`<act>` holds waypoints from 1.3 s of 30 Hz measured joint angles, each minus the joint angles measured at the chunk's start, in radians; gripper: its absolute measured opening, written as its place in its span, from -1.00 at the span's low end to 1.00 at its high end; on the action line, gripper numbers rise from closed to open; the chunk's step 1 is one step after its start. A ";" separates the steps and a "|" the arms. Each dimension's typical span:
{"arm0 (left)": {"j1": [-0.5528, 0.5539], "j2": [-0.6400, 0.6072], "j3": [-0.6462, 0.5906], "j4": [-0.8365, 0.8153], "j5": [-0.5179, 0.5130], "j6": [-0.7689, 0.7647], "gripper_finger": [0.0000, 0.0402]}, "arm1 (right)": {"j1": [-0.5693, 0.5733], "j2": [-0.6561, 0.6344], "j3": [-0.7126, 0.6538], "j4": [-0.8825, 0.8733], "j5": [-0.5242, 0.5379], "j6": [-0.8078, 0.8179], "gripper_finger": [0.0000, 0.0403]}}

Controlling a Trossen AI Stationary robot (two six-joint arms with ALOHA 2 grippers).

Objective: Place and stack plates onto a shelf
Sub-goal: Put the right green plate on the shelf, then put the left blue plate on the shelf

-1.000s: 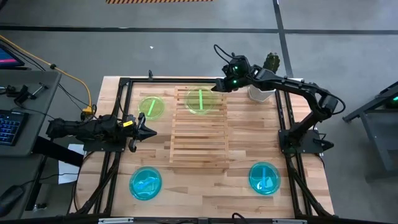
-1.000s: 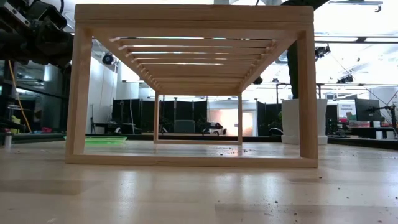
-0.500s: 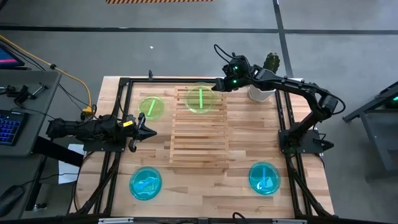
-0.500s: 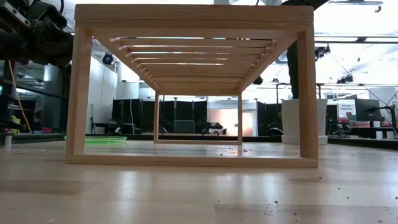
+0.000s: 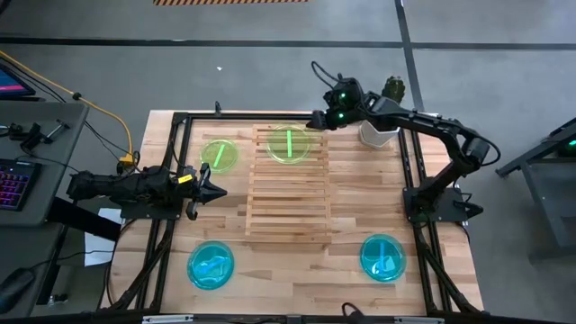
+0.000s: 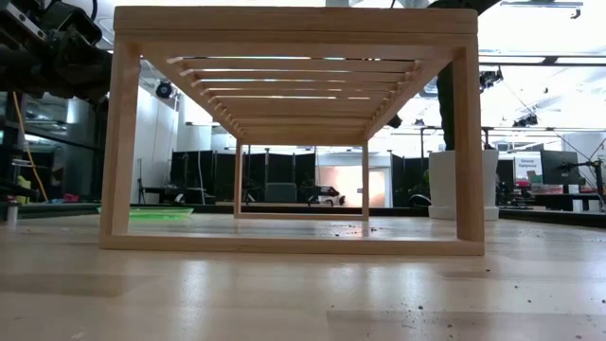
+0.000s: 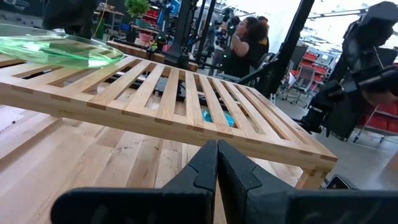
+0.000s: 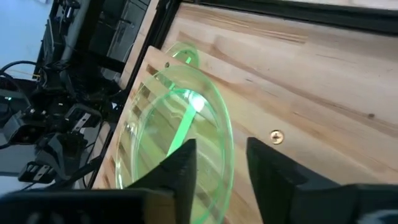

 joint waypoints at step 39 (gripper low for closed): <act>0.000 0.108 0.164 0.484 -0.289 -0.233 -0.98 | 0.574 -0.609 0.064 -0.526 0.758 -0.050 -0.24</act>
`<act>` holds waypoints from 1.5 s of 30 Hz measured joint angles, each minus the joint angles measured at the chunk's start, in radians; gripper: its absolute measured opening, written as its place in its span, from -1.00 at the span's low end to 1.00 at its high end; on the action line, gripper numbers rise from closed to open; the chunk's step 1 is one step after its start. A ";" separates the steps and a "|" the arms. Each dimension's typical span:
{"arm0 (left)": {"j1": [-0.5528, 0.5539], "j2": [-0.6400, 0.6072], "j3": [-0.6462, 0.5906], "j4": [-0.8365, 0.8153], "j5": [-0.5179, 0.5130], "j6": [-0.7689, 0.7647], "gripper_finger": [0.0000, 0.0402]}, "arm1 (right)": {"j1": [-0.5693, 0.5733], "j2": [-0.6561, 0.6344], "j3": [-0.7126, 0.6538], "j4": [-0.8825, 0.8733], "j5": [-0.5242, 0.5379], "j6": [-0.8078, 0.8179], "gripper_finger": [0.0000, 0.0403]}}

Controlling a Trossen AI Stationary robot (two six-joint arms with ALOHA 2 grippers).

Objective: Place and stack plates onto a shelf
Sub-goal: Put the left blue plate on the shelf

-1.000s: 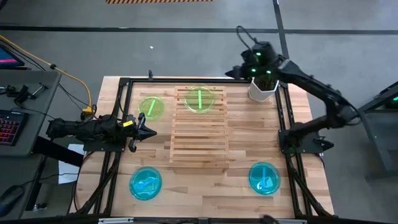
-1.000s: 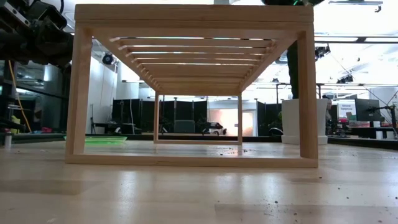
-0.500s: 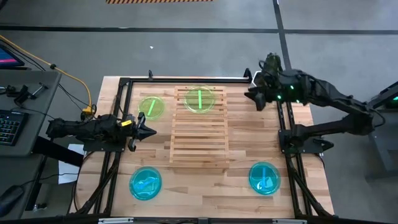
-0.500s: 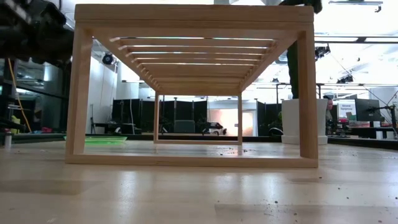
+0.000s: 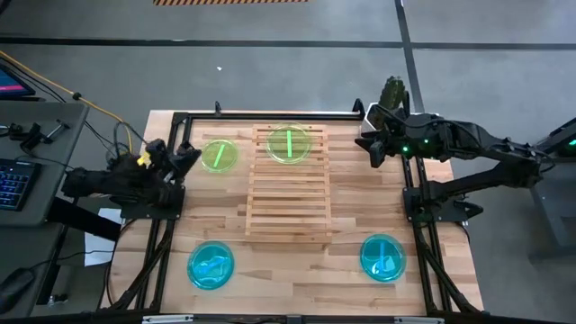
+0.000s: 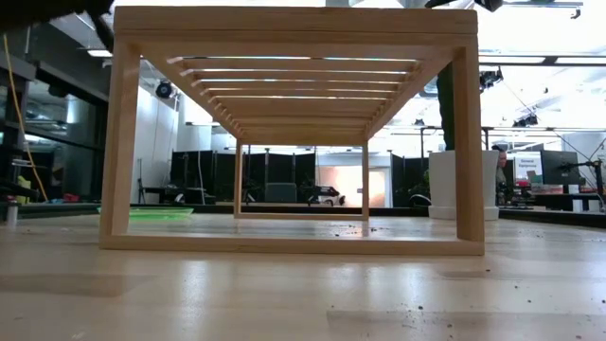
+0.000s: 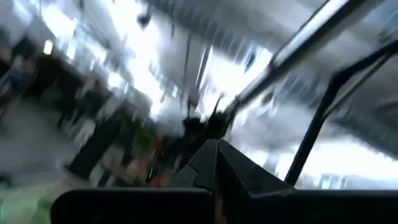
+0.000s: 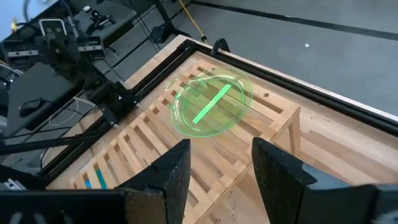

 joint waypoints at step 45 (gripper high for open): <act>-0.389 1.079 0.297 -0.988 0.457 -0.007 -0.05 | -0.001 0.000 -0.001 -0.062 -0.002 -0.014 -0.24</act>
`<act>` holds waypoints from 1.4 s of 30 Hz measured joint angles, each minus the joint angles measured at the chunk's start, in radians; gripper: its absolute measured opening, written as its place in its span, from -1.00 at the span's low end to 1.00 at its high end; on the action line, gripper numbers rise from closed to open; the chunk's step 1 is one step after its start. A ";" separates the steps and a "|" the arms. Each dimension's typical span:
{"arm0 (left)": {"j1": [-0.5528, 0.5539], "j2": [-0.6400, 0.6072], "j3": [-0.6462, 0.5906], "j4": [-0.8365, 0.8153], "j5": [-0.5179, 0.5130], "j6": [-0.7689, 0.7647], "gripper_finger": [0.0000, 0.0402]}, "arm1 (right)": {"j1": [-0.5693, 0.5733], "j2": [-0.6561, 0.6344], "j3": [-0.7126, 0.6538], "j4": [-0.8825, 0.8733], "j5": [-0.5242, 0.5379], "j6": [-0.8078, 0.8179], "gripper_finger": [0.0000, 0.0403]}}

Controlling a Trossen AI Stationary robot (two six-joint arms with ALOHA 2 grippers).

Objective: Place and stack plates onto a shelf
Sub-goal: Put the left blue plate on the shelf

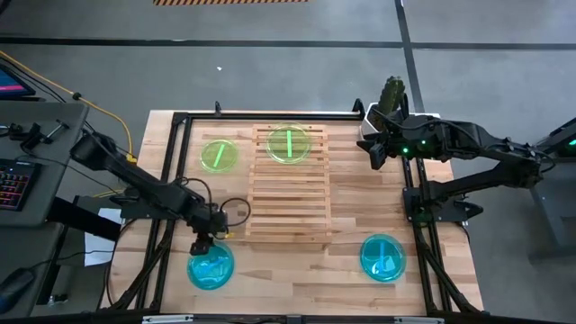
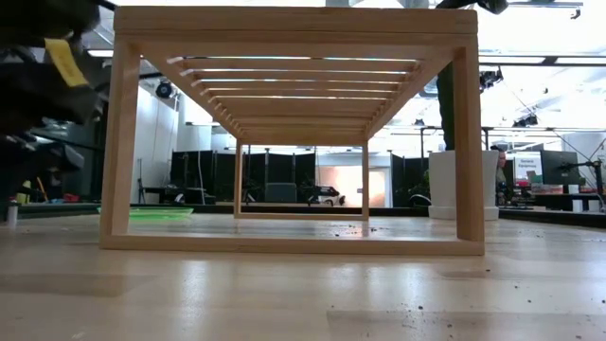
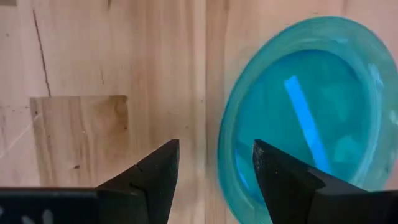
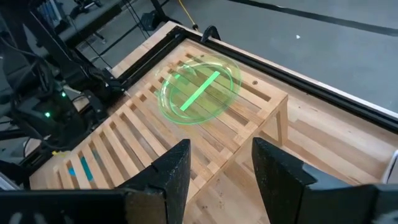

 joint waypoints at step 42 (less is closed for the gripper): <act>0.030 -0.128 0.086 -0.068 0.341 -0.152 -1.00 | 0.000 0.000 0.000 -0.036 -0.001 -0.004 -0.24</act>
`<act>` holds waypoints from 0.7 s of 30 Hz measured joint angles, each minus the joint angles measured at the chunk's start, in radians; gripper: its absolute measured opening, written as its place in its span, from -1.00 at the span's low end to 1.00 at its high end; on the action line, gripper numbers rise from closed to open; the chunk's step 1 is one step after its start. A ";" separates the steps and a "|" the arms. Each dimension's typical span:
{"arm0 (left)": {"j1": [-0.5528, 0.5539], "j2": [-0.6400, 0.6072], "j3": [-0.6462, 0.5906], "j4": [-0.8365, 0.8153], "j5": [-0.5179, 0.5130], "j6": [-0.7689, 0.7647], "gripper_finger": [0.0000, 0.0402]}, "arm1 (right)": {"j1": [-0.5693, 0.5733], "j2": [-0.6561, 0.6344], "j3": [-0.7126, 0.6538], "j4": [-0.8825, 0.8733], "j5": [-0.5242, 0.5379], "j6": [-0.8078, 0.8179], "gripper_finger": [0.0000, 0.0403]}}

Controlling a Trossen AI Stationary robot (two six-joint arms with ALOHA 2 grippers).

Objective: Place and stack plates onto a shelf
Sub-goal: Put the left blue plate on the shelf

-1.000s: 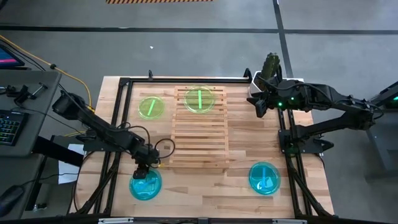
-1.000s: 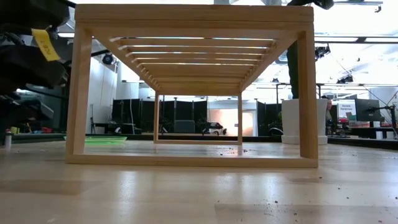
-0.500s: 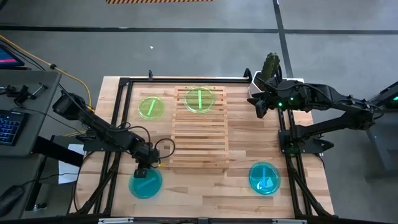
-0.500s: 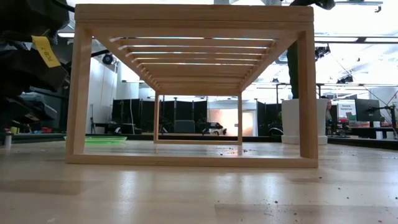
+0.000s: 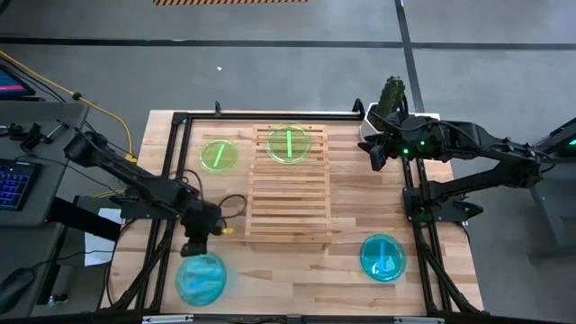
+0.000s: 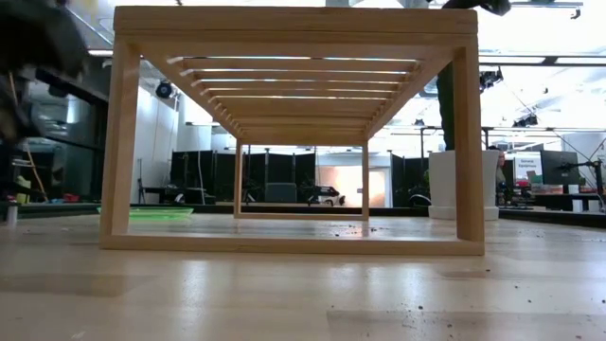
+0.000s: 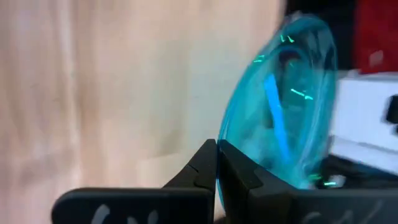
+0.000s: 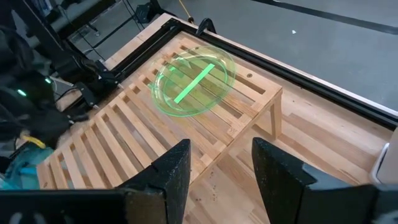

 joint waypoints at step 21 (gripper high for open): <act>0.316 0.019 0.594 -0.098 -0.149 -0.301 -1.00 | 0.000 0.000 0.000 -0.007 0.000 -0.045 -0.24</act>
